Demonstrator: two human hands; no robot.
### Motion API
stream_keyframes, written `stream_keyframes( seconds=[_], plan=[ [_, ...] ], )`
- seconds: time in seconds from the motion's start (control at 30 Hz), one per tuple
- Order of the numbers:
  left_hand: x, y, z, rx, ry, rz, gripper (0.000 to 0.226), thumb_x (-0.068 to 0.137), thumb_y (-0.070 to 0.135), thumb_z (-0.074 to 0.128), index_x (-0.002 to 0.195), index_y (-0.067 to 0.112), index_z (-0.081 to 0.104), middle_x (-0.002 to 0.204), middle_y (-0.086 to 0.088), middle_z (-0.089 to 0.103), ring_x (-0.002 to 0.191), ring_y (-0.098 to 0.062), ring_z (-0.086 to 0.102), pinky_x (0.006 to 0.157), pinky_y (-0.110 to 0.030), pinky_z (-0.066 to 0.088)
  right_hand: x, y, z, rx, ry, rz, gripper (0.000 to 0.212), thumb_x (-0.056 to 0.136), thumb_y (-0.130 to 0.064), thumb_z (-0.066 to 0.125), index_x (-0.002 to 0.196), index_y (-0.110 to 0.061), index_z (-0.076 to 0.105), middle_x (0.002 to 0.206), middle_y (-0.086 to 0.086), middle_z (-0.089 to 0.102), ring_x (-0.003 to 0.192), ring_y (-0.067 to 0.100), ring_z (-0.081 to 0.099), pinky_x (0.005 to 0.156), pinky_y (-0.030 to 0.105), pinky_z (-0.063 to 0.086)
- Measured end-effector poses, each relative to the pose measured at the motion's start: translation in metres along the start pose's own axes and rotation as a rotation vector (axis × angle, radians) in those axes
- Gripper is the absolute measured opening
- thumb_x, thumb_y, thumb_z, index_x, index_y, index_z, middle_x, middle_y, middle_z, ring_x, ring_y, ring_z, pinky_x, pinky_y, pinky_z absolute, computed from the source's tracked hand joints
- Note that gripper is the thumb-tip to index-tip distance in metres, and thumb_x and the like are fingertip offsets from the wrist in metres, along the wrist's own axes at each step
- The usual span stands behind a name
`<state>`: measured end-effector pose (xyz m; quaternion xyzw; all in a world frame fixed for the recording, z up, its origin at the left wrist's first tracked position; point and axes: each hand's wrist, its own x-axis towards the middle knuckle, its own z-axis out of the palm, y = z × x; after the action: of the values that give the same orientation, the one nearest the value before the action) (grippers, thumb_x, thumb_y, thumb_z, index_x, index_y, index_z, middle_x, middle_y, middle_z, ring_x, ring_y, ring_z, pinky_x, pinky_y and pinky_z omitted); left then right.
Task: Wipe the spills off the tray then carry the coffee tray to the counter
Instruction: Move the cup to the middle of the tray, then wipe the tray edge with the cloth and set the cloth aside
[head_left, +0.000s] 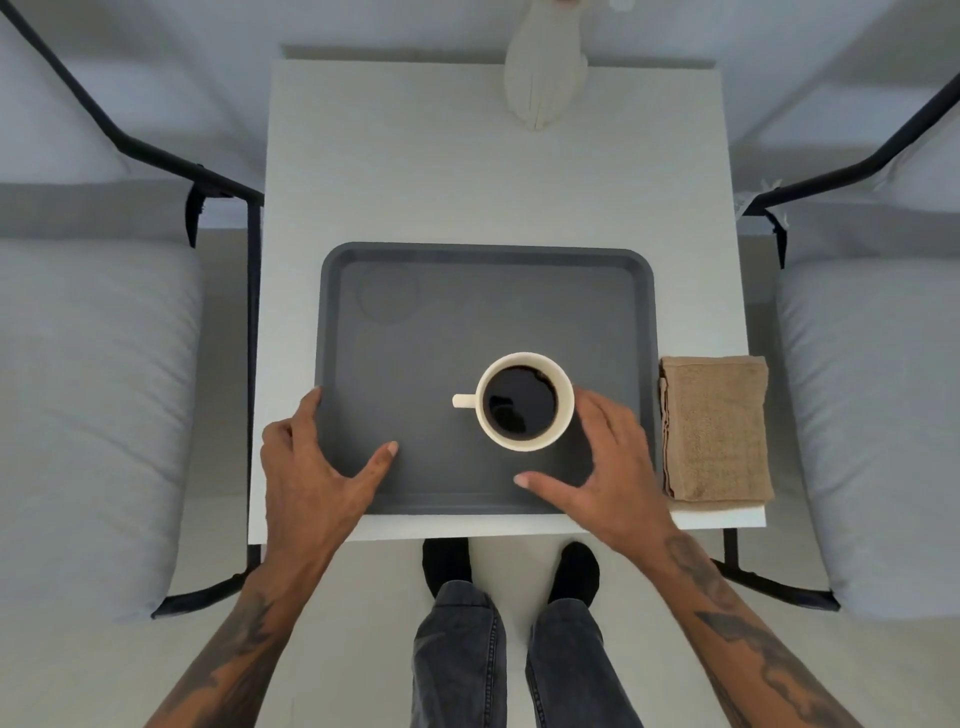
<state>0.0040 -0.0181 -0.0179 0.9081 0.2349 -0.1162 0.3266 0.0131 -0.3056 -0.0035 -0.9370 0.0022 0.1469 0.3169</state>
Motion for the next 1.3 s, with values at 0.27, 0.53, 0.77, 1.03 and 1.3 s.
stream_keyframes(
  seconds=[0.27,0.53,0.77,1.03,1.3],
  plan=[
    [0.003,0.0,0.002,0.014,-0.006,-0.021,0.103,0.068,0.05,0.083,0.151,0.026,0.027,0.14,-0.014,0.038,0.128,-0.032,0.042,0.098,-0.045,0.047,0.017,-0.017,0.023,0.085,0.196,0.053,0.075,0.071,-0.059,0.074,0.133,-0.027,0.048,0.127,-0.007,0.058,0.117,0.012,0.047,0.096,0.039,0.046],
    [0.004,0.002,-0.004,0.045,-0.048,-0.049,0.106,0.067,0.055,0.082,0.153,0.028,0.024,0.139,-0.013,0.038,0.127,-0.031,0.043,0.097,-0.045,0.049,0.004,0.022,-0.025,-0.034,0.352,0.173,0.047,0.084,-0.031,0.067,0.128,-0.016,0.059,0.131,0.008,0.051,0.121,0.024,0.048,0.104,0.04,0.039],
    [0.007,0.02,-0.008,0.244,-0.054,-0.039,0.105,0.071,0.057,0.078,0.152,0.02,0.024,0.139,-0.018,0.039,0.126,-0.035,0.043,0.095,-0.048,0.047,-0.021,0.094,-0.063,-0.221,0.271,0.504,0.063,0.084,-0.05,0.059,0.13,-0.007,0.051,0.11,0.036,0.053,0.099,0.048,0.052,0.082,0.051,0.047],
    [0.013,0.032,0.007,0.607,-0.141,0.461,0.102,0.073,0.012,0.084,0.156,0.018,0.025,0.163,-0.022,0.016,0.15,-0.043,0.013,0.116,-0.056,0.03,0.029,0.072,-0.132,-0.097,0.424,0.239,0.04,0.095,-0.045,0.042,0.117,-0.018,0.061,0.105,0.017,0.062,0.093,0.036,0.059,0.08,0.051,0.05],
    [0.018,0.029,0.011,0.59,-0.347,0.408,0.098,0.097,0.001,0.053,0.147,0.03,-0.026,0.159,-0.009,-0.033,0.142,-0.027,-0.032,0.121,-0.04,-0.004,0.167,-0.093,-0.057,-0.188,-0.078,-0.432,0.025,0.092,-0.018,0.059,0.117,-0.019,0.065,0.111,0.006,0.053,0.094,0.018,0.055,0.079,0.026,0.04]
  ],
)
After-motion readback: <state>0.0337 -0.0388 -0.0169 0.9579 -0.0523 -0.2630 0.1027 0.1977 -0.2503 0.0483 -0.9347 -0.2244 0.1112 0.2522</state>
